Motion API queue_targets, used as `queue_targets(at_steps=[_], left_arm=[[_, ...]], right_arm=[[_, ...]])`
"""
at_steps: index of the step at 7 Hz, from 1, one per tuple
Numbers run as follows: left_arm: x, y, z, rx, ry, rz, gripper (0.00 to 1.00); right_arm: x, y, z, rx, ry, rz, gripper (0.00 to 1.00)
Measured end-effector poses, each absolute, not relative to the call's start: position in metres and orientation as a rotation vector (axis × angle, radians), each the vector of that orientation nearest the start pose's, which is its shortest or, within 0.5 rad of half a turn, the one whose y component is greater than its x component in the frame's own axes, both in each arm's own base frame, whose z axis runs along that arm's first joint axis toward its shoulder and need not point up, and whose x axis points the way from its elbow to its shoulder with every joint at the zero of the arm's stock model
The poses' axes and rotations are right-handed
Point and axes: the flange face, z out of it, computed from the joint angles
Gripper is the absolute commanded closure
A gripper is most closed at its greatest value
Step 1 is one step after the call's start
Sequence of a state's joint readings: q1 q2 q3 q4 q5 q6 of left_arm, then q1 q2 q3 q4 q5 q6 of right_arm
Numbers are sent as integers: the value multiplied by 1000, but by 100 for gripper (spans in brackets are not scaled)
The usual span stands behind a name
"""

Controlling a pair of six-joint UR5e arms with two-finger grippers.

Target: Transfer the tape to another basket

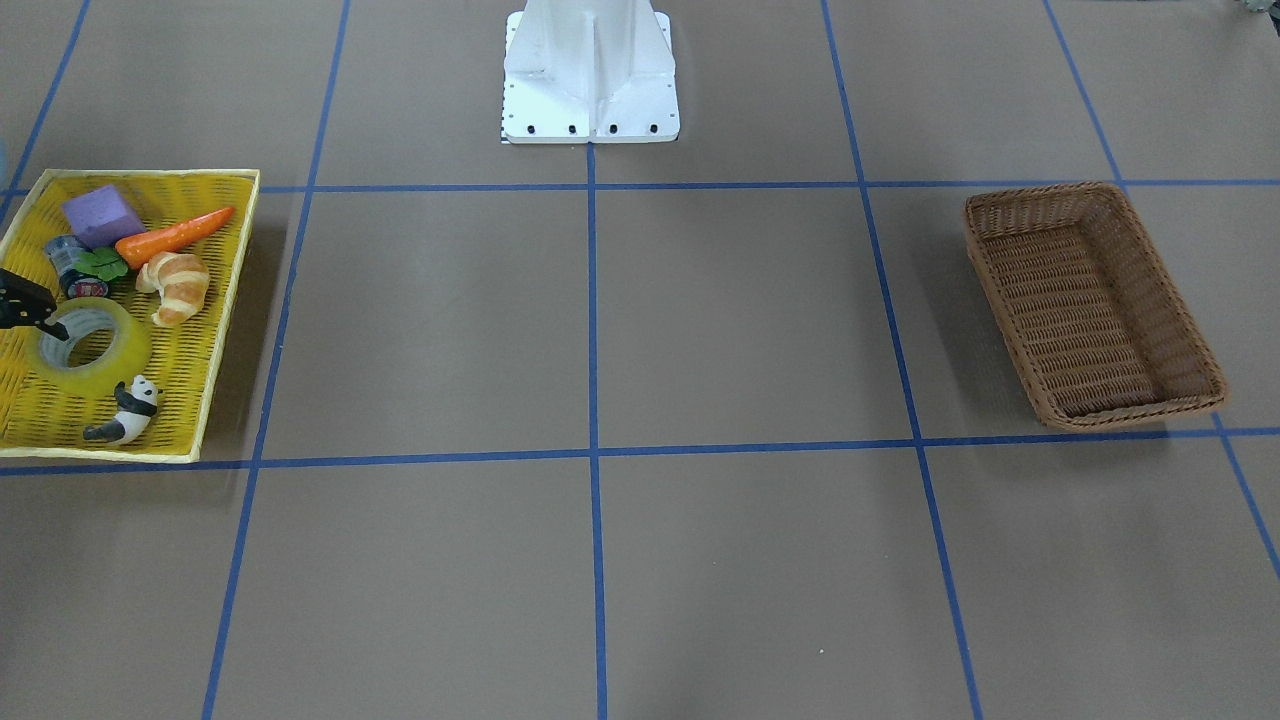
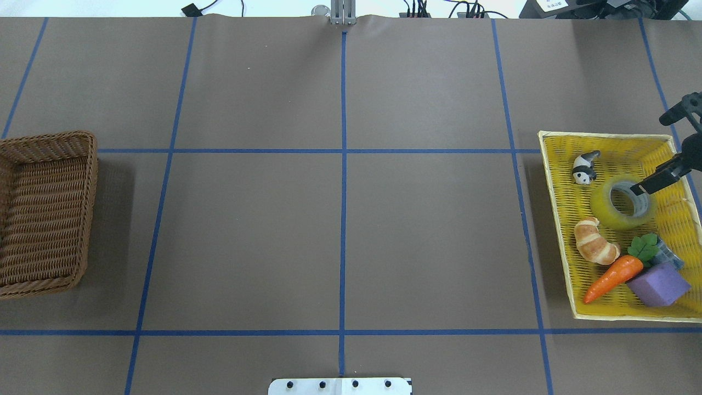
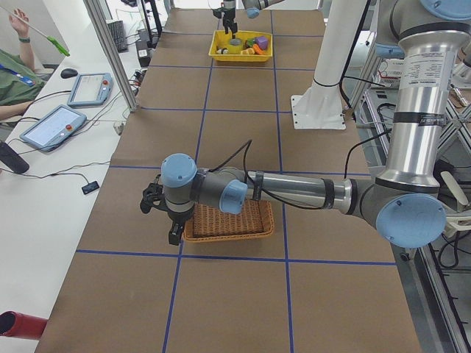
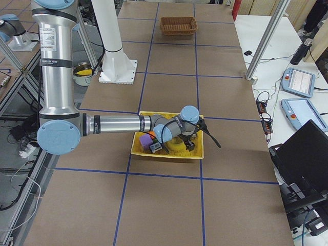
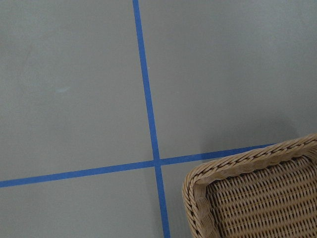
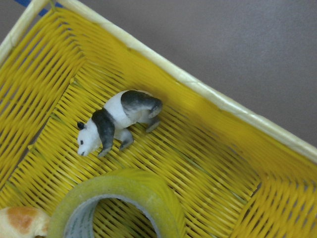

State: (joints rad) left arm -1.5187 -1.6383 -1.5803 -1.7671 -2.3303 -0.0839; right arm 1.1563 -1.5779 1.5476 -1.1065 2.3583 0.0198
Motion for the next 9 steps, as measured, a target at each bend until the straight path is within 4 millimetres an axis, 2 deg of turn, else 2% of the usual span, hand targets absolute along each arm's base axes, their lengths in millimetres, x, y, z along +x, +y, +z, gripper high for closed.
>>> queue_targets(at_steps=[1, 2, 3, 5, 9], left_arm=[[-37, -538, 599, 208, 771, 74, 1], [-37, -538, 598, 209, 772, 74, 1], [-36, -538, 598, 211, 774, 74, 1], [-36, -538, 597, 221, 774, 78, 1], [-36, -538, 595, 227, 778, 77, 1]], right_arm=[[-152, -490, 632, 222, -835, -543, 7], [-156, -489, 640, 211, -819, -545, 61], [-157, -489, 644, 202, -815, -545, 100], [-159, -490, 644, 201, -821, -546, 100], [-166, -497, 623, 210, -895, -554, 100]])
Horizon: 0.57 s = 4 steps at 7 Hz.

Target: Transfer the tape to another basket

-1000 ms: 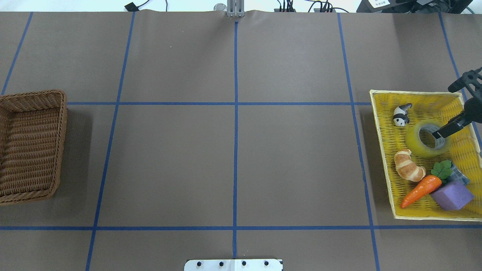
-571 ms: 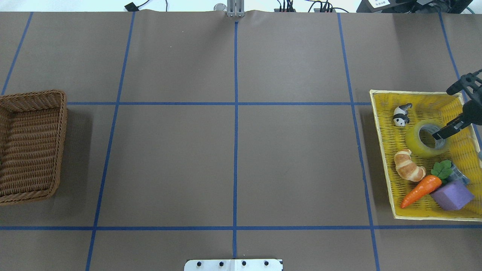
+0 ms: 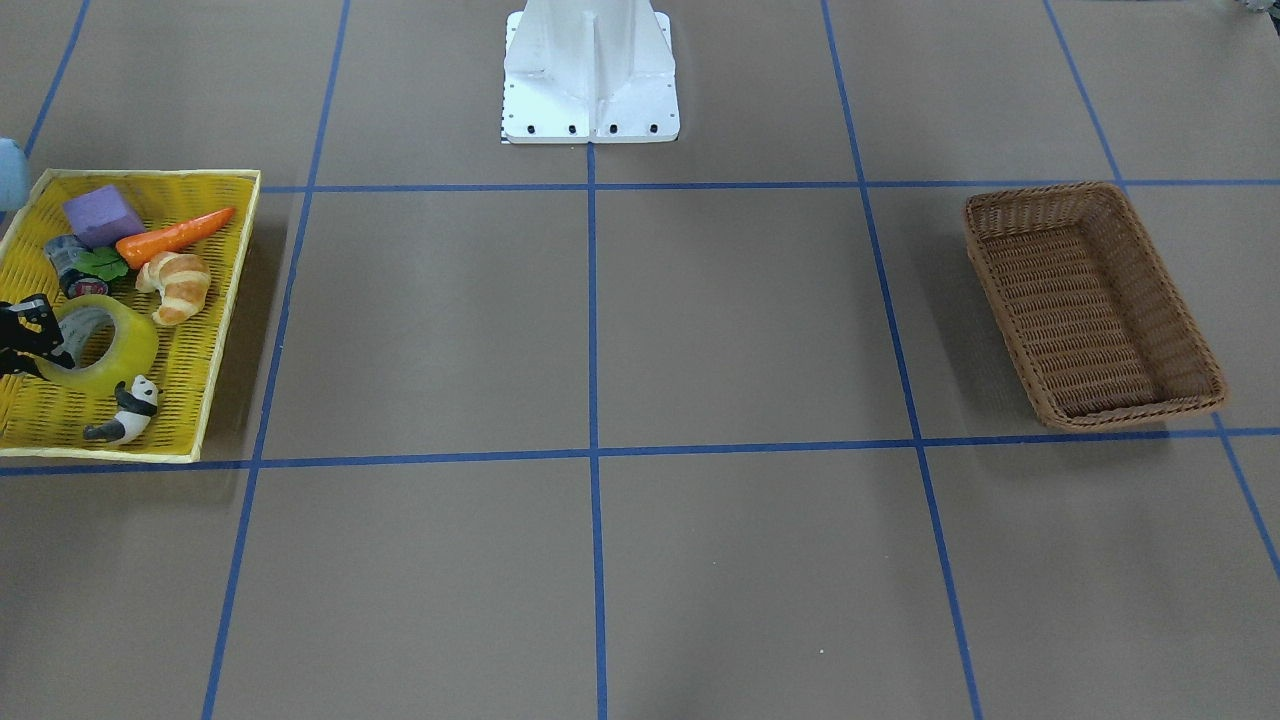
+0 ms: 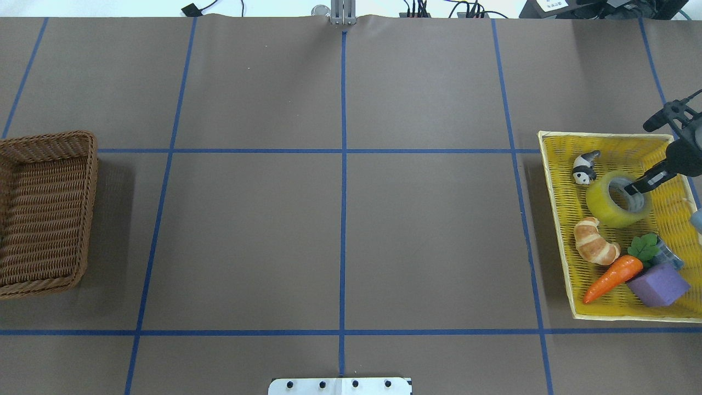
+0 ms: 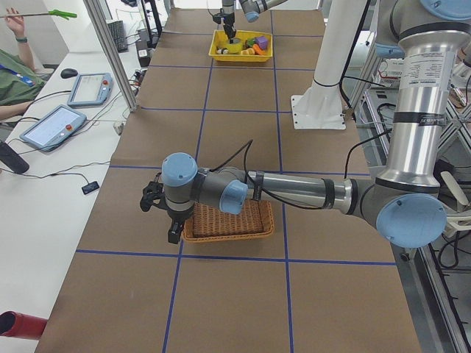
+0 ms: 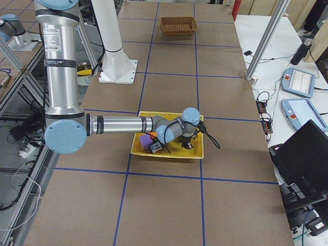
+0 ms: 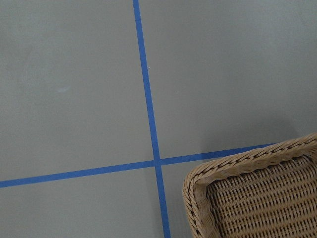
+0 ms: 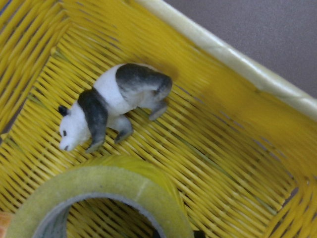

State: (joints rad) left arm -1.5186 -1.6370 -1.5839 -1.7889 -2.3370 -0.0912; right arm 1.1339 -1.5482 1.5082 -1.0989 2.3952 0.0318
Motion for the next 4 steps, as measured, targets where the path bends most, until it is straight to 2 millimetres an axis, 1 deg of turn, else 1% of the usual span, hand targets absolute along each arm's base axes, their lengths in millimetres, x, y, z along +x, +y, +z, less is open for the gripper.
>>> queue_targets(at_steps=[1, 2, 3, 4], left_arm=[[-36, -539, 592, 233, 779, 80, 1], [-36, -542, 587, 247, 779, 89, 1], [-34, -546, 580, 270, 780, 100, 1], [-33, -549, 575, 291, 783, 108, 1]], right_arm=[[-163, -497, 614, 210, -950, -556, 100], [-159, -501, 599, 215, -1010, -552, 100], [-161, -511, 573, 225, -1064, -536, 100], [-164, -522, 540, 232, -1107, -504, 100]])
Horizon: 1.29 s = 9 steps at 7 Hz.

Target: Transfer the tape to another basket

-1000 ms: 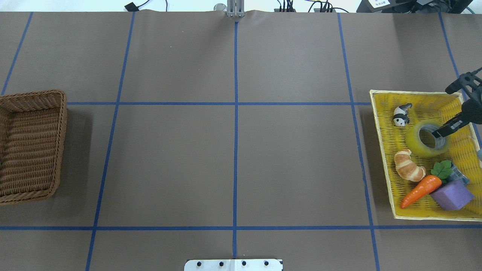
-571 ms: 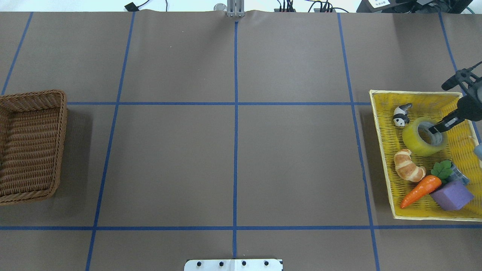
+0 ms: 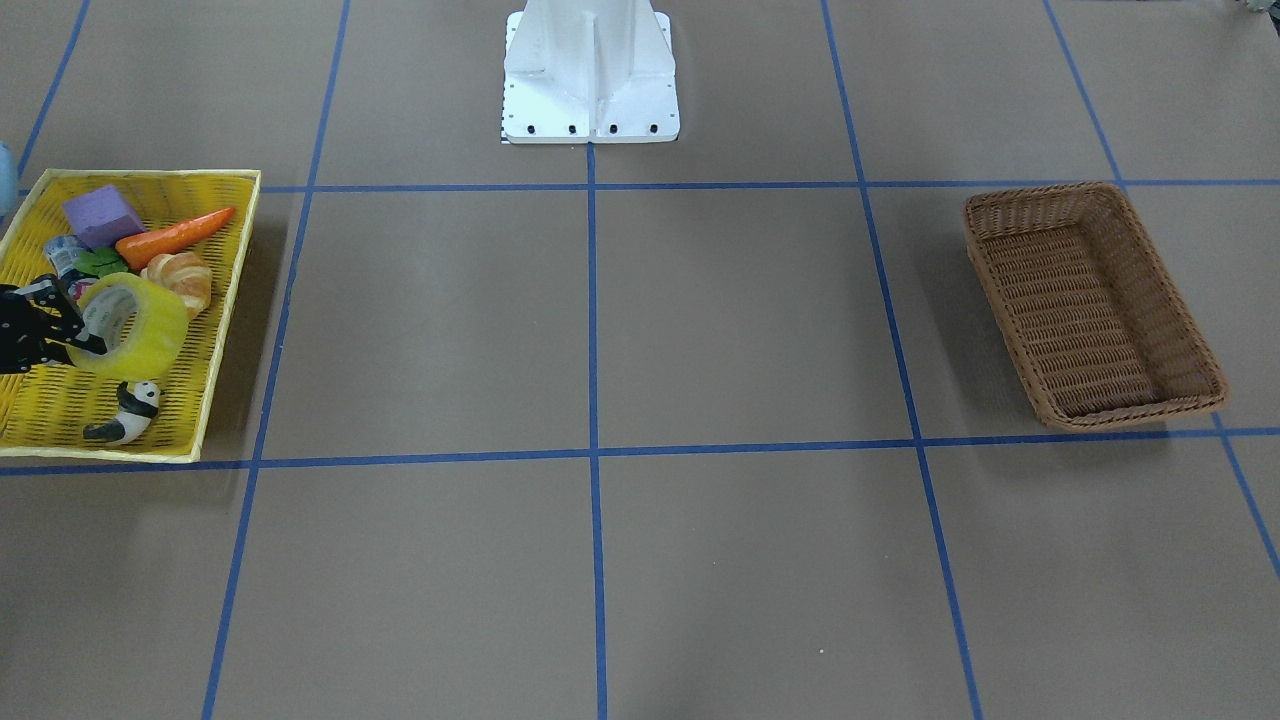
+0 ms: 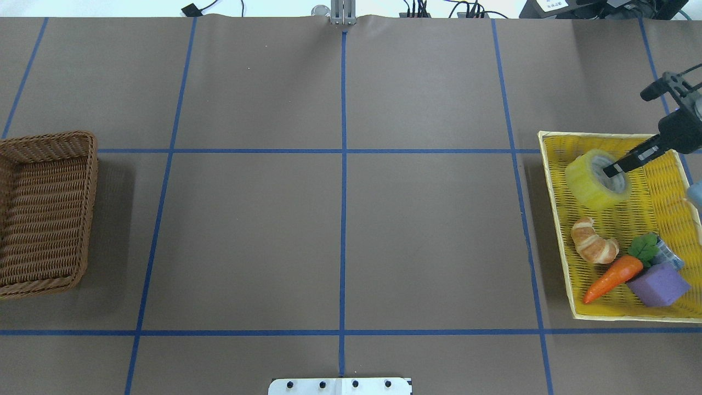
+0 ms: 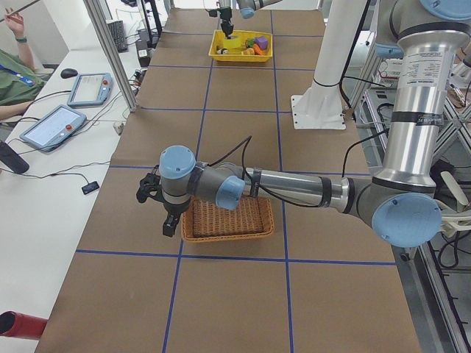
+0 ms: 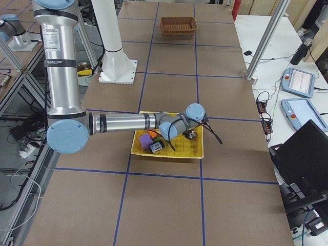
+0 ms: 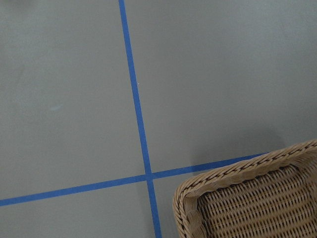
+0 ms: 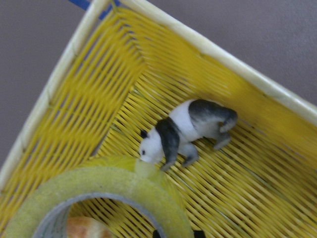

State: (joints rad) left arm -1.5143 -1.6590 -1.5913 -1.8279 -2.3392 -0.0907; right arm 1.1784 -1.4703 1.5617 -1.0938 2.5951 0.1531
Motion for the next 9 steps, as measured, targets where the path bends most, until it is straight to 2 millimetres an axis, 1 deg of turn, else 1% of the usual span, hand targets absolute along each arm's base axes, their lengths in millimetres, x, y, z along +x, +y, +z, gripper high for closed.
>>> queue_targets(at_steps=[1, 3, 4, 5, 6, 7, 8, 9], left_arm=[[-33, -550, 572, 303, 785, 113, 1], [-31, -551, 570, 321, 788, 108, 2], [-29, -553, 567, 322, 798, 68, 2], [-21, -555, 560, 335, 820, 13, 2], [-5, -558, 553, 366, 855, -32, 2], [12, -558, 547, 405, 903, -74, 2], [27, -558, 539, 438, 962, -119, 2], [39, -558, 527, 454, 1018, -159, 2]], right_arm=[[-168, -531, 503, 232, -1143, -457, 100], [-176, -551, 410, 228, -1208, -326, 100], [-177, -555, 363, 231, -1237, -260, 100], [-178, -554, 315, 237, -1263, -182, 100], [-185, -549, 274, 260, -1287, -112, 100], [-206, -537, 240, 302, -1334, -29, 100], [-243, -515, 216, 340, -1436, 81, 100], [-275, -490, 201, 334, -1547, 150, 100]])
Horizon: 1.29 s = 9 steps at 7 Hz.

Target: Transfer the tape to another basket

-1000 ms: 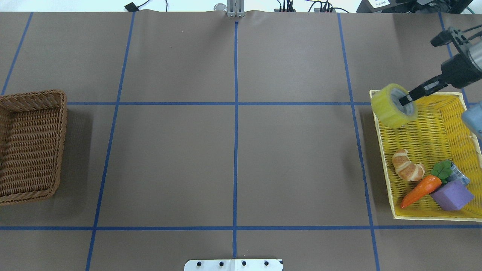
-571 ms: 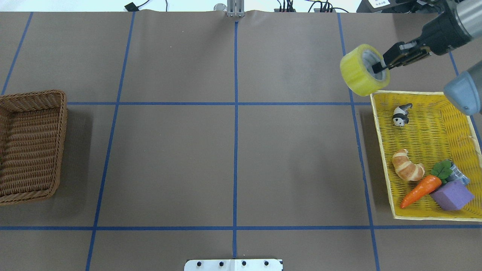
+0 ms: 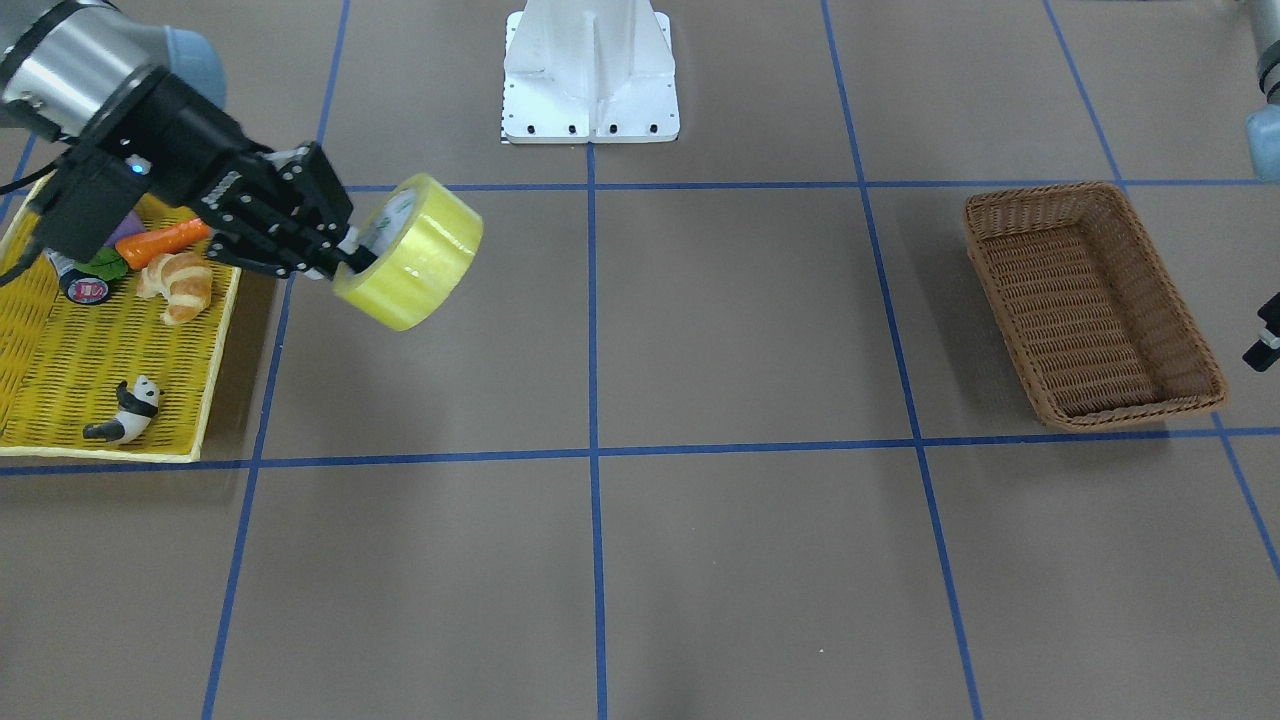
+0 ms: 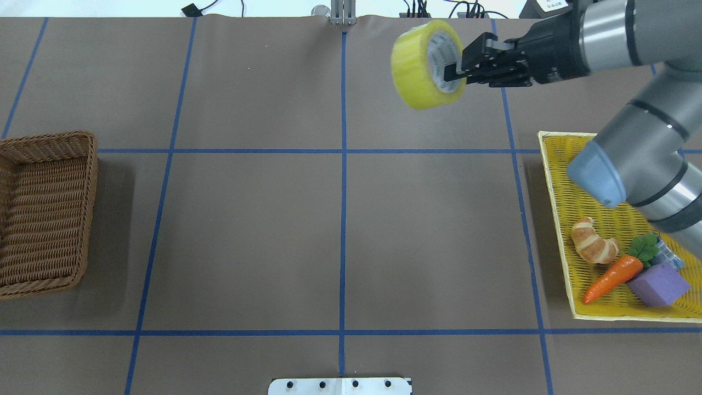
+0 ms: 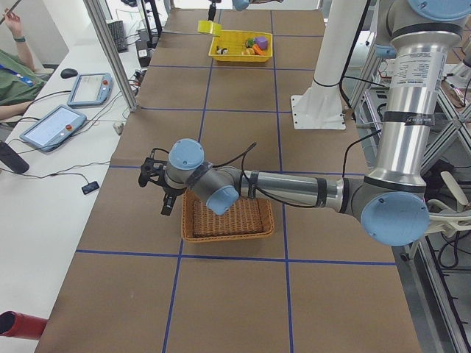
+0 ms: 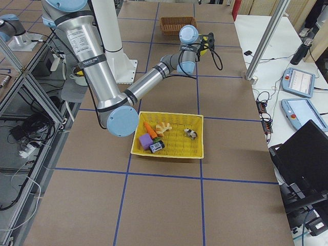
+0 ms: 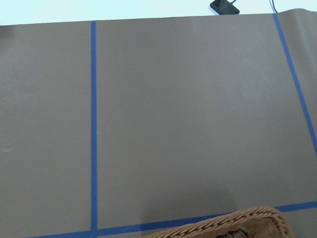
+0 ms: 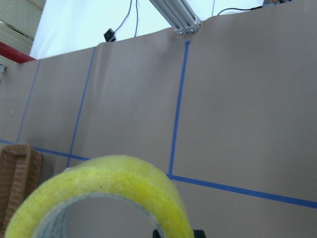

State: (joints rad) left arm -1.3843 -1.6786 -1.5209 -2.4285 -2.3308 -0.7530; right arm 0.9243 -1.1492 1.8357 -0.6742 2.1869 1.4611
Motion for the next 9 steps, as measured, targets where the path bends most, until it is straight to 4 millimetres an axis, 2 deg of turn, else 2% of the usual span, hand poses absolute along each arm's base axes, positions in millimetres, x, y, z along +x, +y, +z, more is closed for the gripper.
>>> queue_targets(at_steps=[1, 2, 4, 5, 7, 8, 9], left_arm=[[55, -560, 506, 468, 1091, -202, 2], [72, -562, 482, 481, 1173, -241, 2], [119, -555, 424, 452, 1427, -375, 2], [143, -548, 397, 366, 1566, -433, 2], [200, -522, 341, 49, 1766, -491, 2], [220, -505, 310, -83, 1833, -489, 2], [230, -490, 288, -145, 1894, -452, 2]], right_arm=[[-299, -467, 189, 312, -1627, 163, 100], [-310, -451, 179, 290, -1675, 156, 100], [-319, -428, 166, 232, -1774, 147, 100], [-325, -417, 162, 196, -1816, 135, 100], [-338, -395, 155, 107, -1876, 120, 100], [-341, -388, 153, 87, -1898, 108, 100], [-345, -381, 152, 68, -1922, 95, 100]])
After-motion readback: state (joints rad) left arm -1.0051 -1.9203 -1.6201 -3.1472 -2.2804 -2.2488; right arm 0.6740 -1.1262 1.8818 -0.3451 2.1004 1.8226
